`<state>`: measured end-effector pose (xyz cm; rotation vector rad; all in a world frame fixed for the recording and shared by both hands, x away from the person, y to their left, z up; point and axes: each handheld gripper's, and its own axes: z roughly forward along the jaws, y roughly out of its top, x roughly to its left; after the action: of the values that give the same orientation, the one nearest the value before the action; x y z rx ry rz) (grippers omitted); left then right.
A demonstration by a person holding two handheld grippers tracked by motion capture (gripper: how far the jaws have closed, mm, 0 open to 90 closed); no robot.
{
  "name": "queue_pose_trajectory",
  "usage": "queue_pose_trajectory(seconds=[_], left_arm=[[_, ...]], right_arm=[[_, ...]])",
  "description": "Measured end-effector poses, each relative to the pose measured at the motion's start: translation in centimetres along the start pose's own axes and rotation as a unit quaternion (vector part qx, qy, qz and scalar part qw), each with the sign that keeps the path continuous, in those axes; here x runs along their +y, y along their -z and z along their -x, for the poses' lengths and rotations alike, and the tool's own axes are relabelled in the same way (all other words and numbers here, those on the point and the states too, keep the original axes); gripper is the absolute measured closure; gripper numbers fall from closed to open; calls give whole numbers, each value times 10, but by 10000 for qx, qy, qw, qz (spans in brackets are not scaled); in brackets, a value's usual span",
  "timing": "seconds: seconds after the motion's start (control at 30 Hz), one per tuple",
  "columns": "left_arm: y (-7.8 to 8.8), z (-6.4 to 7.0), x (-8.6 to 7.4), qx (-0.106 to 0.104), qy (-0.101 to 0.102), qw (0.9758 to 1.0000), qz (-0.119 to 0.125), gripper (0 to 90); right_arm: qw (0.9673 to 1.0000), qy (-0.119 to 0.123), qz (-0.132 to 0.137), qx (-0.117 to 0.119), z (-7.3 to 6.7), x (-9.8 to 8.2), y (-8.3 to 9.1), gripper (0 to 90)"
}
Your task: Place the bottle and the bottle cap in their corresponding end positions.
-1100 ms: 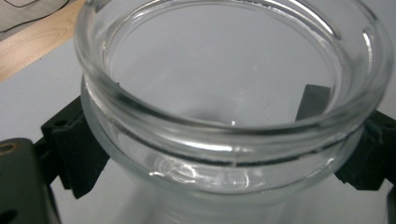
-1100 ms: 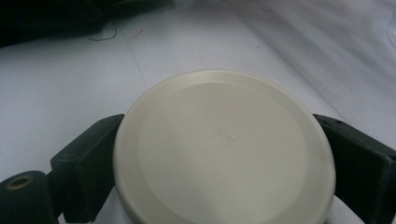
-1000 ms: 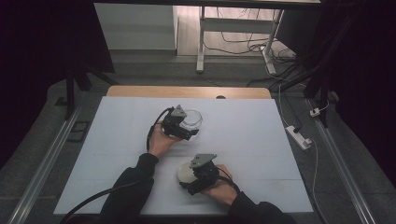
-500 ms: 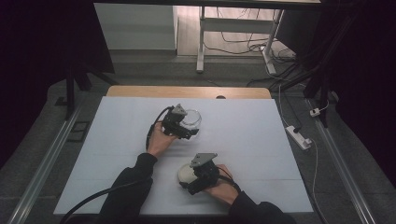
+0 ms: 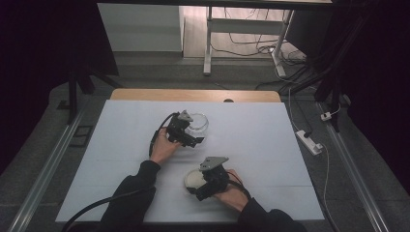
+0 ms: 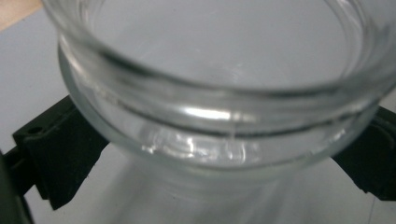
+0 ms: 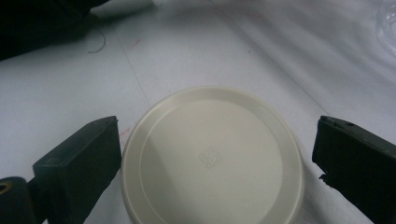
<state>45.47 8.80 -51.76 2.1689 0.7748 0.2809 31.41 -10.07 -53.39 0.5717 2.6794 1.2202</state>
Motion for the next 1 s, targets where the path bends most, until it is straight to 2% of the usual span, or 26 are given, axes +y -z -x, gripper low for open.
queue_pose_trajectory(seconds=[0.33,0.53,0.7,0.8,1.0], left_arm=[[10,1,-11,-47,73,9999,-80,0],[19,5,-18,5,32,9999,-123,0],[27,6,-25,-122,105,9998,-124,0],[31,8,-27,-122,72,9998,-160,0],[39,12,-33,-243,181,9994,-187,0]], right_arm=[[9999,-86,93,-2,1,2,6,14],[9996,-252,152,-4,5,3,11,12],[9992,-363,150,18,7,3,13,2],[9992,-394,114,14,7,3,15,0],[9987,-459,182,-124,8,3,21,0]])
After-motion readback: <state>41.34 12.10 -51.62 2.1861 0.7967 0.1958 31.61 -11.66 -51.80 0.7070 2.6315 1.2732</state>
